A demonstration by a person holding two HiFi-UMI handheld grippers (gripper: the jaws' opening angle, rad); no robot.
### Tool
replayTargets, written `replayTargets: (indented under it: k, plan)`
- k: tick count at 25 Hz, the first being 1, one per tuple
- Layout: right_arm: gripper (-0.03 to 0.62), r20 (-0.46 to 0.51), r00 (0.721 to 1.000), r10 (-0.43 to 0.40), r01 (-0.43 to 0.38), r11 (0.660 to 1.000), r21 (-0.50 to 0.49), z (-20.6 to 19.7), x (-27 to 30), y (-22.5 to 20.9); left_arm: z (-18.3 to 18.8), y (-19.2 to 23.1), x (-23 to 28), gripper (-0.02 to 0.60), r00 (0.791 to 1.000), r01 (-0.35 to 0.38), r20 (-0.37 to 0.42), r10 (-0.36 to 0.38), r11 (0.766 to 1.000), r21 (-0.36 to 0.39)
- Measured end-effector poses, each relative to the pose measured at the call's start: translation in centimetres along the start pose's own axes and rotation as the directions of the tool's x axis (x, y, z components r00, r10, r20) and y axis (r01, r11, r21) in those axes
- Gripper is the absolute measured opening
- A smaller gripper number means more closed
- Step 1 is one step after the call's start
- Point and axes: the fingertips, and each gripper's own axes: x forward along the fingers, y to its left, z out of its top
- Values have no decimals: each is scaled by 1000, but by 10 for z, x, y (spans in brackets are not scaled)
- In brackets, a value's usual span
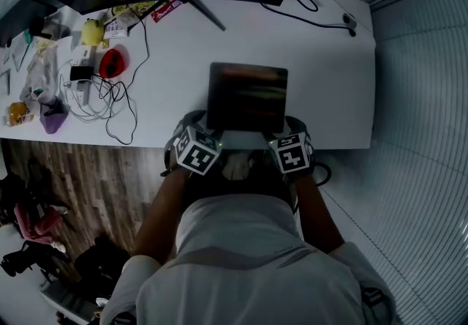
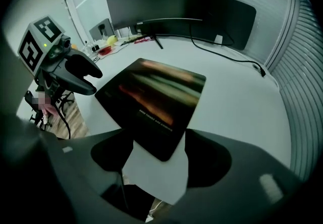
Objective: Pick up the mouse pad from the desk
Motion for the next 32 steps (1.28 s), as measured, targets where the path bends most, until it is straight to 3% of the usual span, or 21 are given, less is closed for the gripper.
replayTargets:
  k: [5,12,17,19,23,27,30,32]
  plan:
    - [330,8,1000,2,-2,999,50,-10,10,-13,-2,-10,27,267,997,2,-73,0,1000,26]
    - [307,-15,1000,-23,23,999,-30,-7,-1,-1,-9,-17,25,264,991,-40,-124,43,999,24]
    - [299,-31,999,-14,13,999,-31,-6,1,2,-10,-18,25,239,987,-36,-153,41,999,34]
    - [296,-30,999,-13,12,999,-35,-5,2,4,-10,-20,26,216,986,-31,-162,38,998,46]
    - [239,-27,1000,-4,2,998,-60,-3,5,12,-11,-30,29,115,984,-33,-169,46,996,82]
    - [148,-22,999,23,-25,997,-78,-1,11,23,-14,-31,34,49,990,-23,-141,27,999,30]
    - [96,-21,999,41,-43,996,-78,0,16,29,-15,-19,34,76,988,-55,-142,56,998,12]
    - [97,-15,999,51,-52,997,-64,0,18,28,-15,-6,34,197,982,-104,-156,106,994,21]
